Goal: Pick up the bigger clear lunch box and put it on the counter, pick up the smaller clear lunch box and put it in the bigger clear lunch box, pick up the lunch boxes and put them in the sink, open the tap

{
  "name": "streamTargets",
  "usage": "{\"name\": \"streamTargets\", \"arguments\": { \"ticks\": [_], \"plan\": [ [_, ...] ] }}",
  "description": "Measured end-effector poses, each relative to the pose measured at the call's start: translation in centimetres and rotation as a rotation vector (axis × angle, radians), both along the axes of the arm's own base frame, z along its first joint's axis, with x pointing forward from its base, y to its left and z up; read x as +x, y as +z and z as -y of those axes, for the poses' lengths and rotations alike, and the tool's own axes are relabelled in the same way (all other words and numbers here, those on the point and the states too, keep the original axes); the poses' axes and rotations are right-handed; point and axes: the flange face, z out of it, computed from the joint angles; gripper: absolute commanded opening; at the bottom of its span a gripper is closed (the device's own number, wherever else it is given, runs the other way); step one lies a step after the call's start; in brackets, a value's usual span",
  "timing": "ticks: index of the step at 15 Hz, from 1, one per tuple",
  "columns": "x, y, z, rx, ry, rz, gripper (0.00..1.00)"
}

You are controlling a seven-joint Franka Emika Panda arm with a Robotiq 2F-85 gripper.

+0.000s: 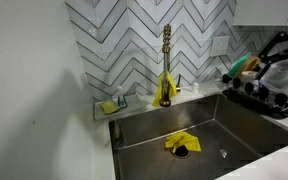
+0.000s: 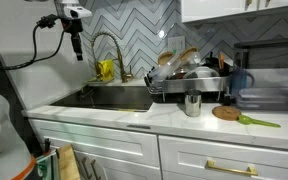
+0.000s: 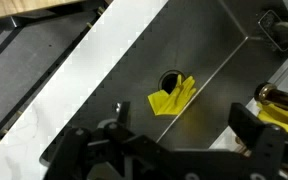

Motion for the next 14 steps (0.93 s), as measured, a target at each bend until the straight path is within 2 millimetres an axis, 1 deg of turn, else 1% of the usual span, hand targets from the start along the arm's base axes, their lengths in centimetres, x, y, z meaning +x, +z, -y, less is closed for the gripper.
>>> {"name": "streamTargets", "arguments": {
  "ticks": [11,12,14],
  "plan": [
    [0.2,0.0,0.2,-0.017,-0.013,0.003,1.0],
    [0.8,0.0,0.5,-0.036,-0.043,0.025,1.0],
    [3.3,0.6,1.6,-0.073,-0.104,0.141,1.0]
  ]
}}
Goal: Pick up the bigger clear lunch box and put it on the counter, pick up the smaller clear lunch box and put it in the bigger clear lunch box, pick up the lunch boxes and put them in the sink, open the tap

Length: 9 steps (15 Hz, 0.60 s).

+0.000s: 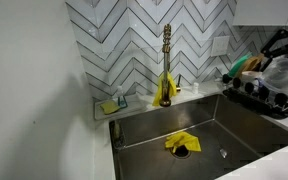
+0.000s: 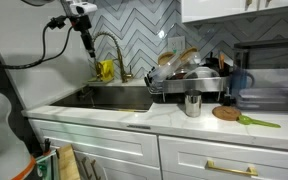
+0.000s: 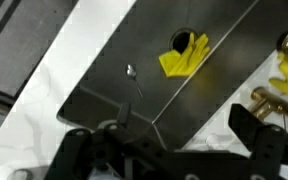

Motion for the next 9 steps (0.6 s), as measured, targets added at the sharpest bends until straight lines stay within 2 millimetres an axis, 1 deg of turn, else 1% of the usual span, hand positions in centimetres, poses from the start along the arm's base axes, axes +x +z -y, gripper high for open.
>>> {"name": "streamTargets", "arguments": {
  "ticks": [2,4,6,9],
  "plan": [
    [3.3,0.8,1.2,-0.042,-0.044,0.136,1.0],
    [6.8,1.4,1.7,-0.086,-0.062,0.268,1.0],
    [10.0,1.4,2.0,-0.141,-0.078,0.388,1.0],
    [13.9,0.3,3.1,-0.234,-0.138,0.498,1.0]
  ]
}}
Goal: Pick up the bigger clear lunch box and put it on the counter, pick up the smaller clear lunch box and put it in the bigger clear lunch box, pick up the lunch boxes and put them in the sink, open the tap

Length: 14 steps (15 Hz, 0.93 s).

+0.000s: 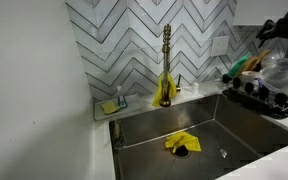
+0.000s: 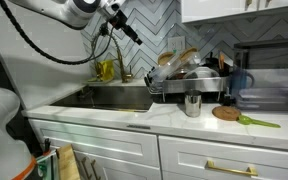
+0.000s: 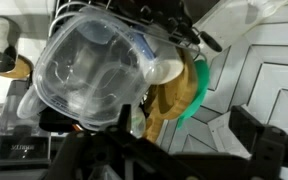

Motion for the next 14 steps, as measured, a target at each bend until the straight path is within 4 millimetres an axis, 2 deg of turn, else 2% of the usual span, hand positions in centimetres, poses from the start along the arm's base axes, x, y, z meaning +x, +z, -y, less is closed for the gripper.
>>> {"name": "streamTargets", "arguments": {
  "ticks": [5,8,14],
  "plan": [
    [3.8,-2.2,4.7,-0.13,-0.183,-0.013,1.0],
    [4.6,-3.4,6.7,-0.196,-0.269,-0.115,1.0],
    [5.2,-6.6,8.8,-0.223,-0.347,-0.302,1.0]
  ]
}}
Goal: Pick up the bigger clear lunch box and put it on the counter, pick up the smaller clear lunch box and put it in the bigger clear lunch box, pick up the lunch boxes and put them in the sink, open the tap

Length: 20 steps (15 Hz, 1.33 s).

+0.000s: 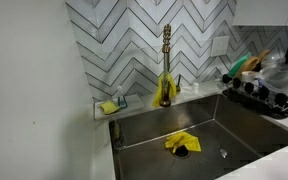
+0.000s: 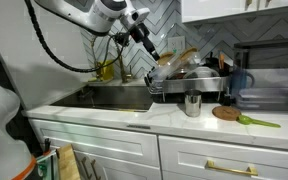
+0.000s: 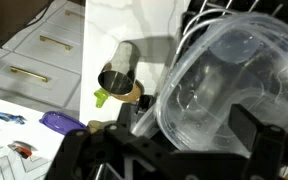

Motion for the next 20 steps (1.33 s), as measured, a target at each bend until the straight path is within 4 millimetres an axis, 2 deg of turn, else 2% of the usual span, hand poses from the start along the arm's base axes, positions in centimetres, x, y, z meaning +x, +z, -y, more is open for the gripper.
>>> {"name": "streamTargets", "arguments": {
  "ticks": [6,7,9,16,18,20],
  "plan": [
    [1.0,-2.8,1.9,0.062,-0.058,-0.055,1.0],
    [1.0,-3.1,2.1,0.084,-0.069,-0.062,0.93],
    [1.1,-3.6,2.1,0.132,-0.09,-0.074,0.66],
    [1.3,-4.3,1.9,0.238,-0.128,-0.084,0.11],
    [1.5,-4.3,1.8,0.266,-0.132,-0.073,0.01],
    [1.7,-4.0,1.8,0.292,-0.136,-0.049,0.02]
  ]
}}
